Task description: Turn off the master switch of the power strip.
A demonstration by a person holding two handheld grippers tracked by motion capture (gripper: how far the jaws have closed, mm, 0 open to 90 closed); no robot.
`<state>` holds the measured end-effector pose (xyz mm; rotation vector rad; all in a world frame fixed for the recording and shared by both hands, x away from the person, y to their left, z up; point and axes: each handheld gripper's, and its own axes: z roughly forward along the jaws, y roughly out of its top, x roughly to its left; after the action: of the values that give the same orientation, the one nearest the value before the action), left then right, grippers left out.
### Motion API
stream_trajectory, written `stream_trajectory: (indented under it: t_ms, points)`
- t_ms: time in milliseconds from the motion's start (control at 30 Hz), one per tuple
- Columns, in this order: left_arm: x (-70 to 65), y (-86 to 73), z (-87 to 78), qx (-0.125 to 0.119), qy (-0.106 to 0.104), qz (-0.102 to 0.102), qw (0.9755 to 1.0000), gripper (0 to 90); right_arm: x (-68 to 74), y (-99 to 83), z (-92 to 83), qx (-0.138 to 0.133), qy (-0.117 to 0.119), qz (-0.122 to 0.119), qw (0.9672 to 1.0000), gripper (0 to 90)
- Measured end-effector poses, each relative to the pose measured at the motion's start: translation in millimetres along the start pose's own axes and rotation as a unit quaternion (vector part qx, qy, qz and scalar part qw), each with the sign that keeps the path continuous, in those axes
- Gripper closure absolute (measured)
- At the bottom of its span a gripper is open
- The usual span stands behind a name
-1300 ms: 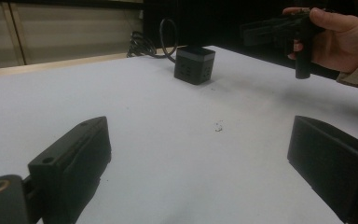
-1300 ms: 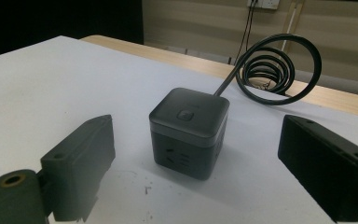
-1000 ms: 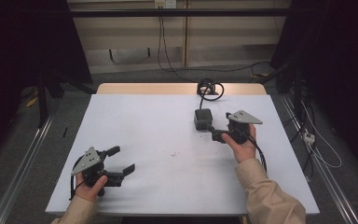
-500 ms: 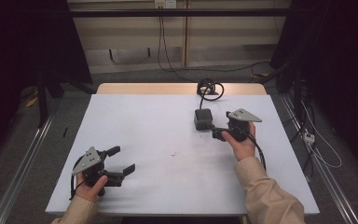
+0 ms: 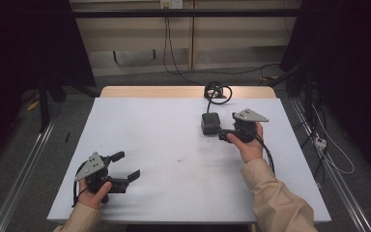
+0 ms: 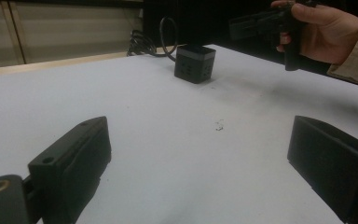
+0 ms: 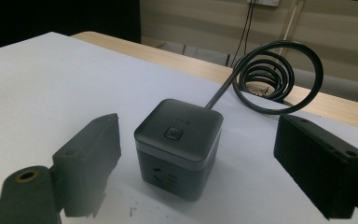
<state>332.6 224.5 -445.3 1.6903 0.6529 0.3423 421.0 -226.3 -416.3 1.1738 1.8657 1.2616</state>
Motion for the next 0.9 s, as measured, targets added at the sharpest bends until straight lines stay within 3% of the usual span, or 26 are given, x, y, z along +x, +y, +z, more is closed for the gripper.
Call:
stream_trajectory:
  t_ms: [900]
  points:
    - [0.3,0.1,0.0,0.0,0.0,0.001,1.0,5.8,-4.9,6.0,11.6,0.012,0.007,0.003,0.9999,41.2]
